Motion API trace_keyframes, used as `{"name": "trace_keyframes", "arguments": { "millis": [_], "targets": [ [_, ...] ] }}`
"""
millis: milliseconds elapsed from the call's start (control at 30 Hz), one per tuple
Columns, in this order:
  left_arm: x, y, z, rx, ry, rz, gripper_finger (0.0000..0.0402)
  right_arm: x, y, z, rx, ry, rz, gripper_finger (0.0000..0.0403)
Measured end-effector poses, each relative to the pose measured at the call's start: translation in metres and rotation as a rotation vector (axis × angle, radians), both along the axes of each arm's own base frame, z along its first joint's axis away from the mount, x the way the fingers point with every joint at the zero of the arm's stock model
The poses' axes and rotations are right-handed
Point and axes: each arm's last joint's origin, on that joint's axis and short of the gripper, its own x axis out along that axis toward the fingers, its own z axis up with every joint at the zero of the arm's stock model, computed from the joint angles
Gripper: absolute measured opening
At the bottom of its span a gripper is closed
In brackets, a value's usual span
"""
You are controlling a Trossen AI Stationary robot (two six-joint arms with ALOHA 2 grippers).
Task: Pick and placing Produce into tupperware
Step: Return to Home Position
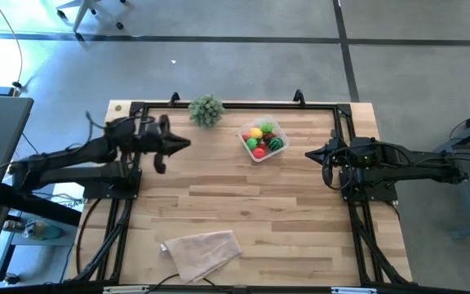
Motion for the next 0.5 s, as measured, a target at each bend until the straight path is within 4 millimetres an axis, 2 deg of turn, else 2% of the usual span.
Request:
{"name": "trace_keyframes", "arguments": {
  "millis": [500],
  "targets": [
    [-0.070, -0.031, 0.014, 0.045, -0.157, 0.054, 0.0016, 0.000, 0.000, 0.000, 0.000, 0.000, 0.000, 0.0000]
  ]
}}
